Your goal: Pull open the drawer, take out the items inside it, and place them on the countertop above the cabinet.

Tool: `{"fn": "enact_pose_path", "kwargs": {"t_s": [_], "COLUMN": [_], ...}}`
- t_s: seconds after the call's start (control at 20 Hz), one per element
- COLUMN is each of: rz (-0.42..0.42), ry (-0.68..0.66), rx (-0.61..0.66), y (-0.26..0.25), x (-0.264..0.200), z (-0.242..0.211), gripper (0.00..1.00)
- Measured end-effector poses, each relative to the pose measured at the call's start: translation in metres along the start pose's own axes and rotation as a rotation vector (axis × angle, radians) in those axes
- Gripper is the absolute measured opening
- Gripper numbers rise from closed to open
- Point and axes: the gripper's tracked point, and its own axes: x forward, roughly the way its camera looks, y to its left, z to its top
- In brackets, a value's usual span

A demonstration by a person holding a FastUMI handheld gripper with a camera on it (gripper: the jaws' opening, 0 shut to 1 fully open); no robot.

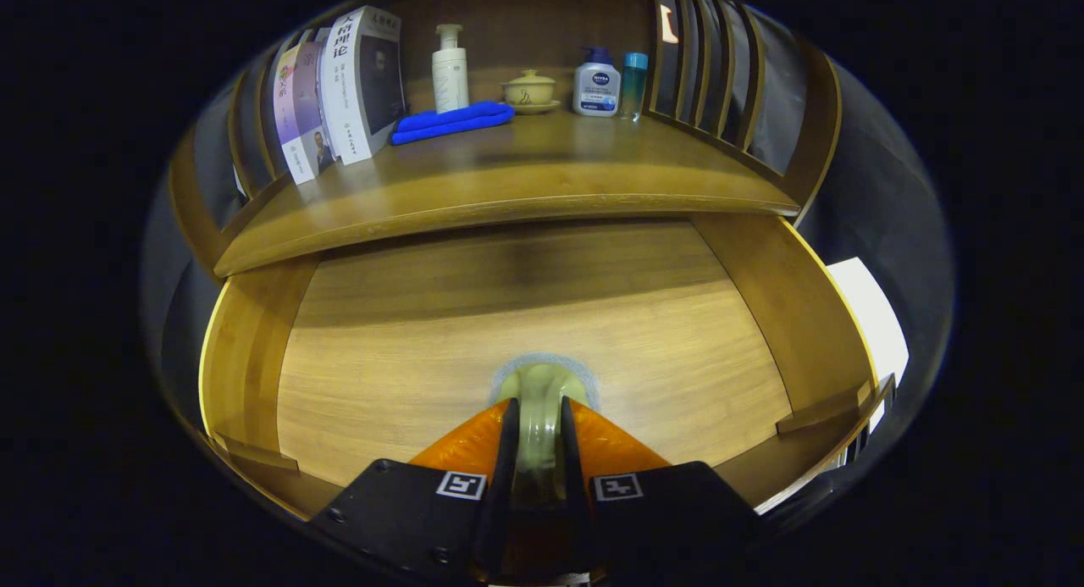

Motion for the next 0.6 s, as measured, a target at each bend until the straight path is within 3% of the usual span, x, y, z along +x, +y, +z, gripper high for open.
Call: {"fn": "enact_pose_path", "kwargs": {"t_s": [0.1,0.15,0.6], "rz": [0.006,0.014,0.026], "ry": [-0.012,-0.021,-0.275], "rx": [0.005,0.01,-0.008], "y": [0.001,0.001,-0.003], "x": [0.002,-0.007,-0.049], "z": [0.0,0.003,0.052], "gripper": [0.3,0.2,0.2]}}
